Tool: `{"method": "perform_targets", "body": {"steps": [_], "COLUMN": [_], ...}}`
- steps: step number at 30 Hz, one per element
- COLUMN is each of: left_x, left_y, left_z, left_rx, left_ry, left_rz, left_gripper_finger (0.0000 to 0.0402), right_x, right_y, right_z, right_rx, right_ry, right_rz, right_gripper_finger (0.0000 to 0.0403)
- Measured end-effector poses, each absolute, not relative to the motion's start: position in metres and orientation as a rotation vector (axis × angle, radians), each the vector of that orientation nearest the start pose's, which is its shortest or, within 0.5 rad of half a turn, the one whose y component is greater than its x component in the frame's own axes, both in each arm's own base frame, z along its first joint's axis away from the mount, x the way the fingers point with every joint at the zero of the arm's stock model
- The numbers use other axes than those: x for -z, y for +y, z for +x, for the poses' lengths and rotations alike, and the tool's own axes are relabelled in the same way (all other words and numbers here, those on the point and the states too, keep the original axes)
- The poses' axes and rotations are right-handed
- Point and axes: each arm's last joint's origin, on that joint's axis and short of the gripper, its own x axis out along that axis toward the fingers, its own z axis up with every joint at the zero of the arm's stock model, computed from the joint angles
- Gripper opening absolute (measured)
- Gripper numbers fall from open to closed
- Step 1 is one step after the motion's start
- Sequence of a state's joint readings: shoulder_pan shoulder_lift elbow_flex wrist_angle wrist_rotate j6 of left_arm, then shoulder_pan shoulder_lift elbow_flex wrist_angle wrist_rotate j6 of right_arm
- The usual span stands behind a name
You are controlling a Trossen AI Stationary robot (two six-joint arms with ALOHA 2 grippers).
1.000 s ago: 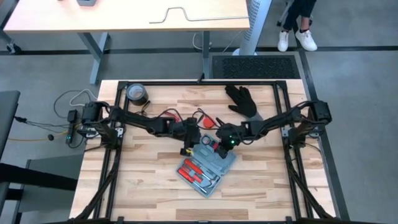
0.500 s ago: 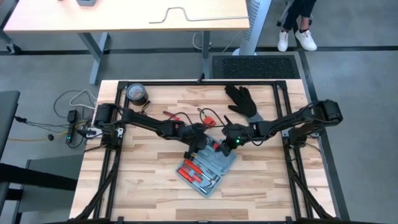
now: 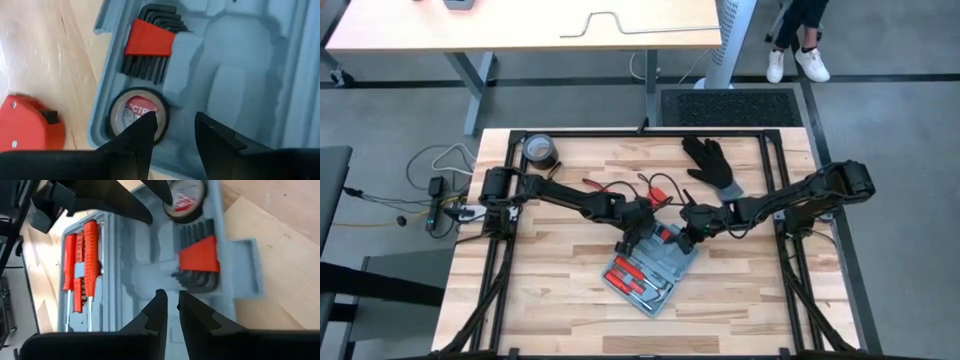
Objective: Prefit tool cases
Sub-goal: Remove the black electrical tape from the gray prefit tool case
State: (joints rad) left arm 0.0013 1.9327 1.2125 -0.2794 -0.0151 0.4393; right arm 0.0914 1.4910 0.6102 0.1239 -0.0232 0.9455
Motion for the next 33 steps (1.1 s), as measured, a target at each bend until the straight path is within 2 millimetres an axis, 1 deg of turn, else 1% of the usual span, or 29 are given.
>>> {"method": "perform_targets", "body": {"steps": [5,9,11,13,15,17,18,22,27,33], "left_x": [-0.147,-0.139,-0.131,-0.130,-0.131,-0.136,-0.140,-0.156,-0.189,-0.207], "left_y": [0.001,0.000,-0.002,-0.004,-0.004,-0.004,-0.004,-0.002,0.003,0.005], "left_z": [0.393,0.396,0.397,0.397,0.396,0.394,0.394,0.386,0.380,0.374], "left_rx": [0.186,0.177,0.155,0.112,0.084,0.072,0.061,0.016,-0.042,-0.065], "left_ry": [0.981,0.988,1.008,1.022,1.024,1.023,1.014,1.017,0.929,0.881], "left_rz": [0.402,0.376,0.369,0.361,0.339,0.302,0.280,0.196,0.111,0.074], "left_gripper_finger": [0.0125,0.0108,0.0094,0.0075,0.0048,0.0018,0.0012,0.0007,0.0004,0.0003], "right_x": [-0.150,-0.150,-0.150,-0.149,-0.149,-0.149,-0.149,-0.149,-0.149,-0.149], "right_y": [0.023,0.023,0.023,0.023,0.023,0.023,0.023,0.023,0.021,0.019], "right_z": [0.271,0.271,0.271,0.270,0.270,0.270,0.270,0.270,0.270,0.271], "right_rx": [0.264,0.264,0.265,0.267,0.268,0.270,0.269,0.267,0.268,0.263], "right_ry": [0.742,0.742,0.743,0.749,0.752,0.755,0.756,0.757,0.752,0.742], "right_rz": [0.876,0.876,0.879,0.878,0.878,0.876,0.873,0.867,0.863,0.851], "right_gripper_finger": [0.0058,0.0058,0.0058,0.0058,0.0058,0.0058,0.0058,0.0058,0.0058,0.0058]}}
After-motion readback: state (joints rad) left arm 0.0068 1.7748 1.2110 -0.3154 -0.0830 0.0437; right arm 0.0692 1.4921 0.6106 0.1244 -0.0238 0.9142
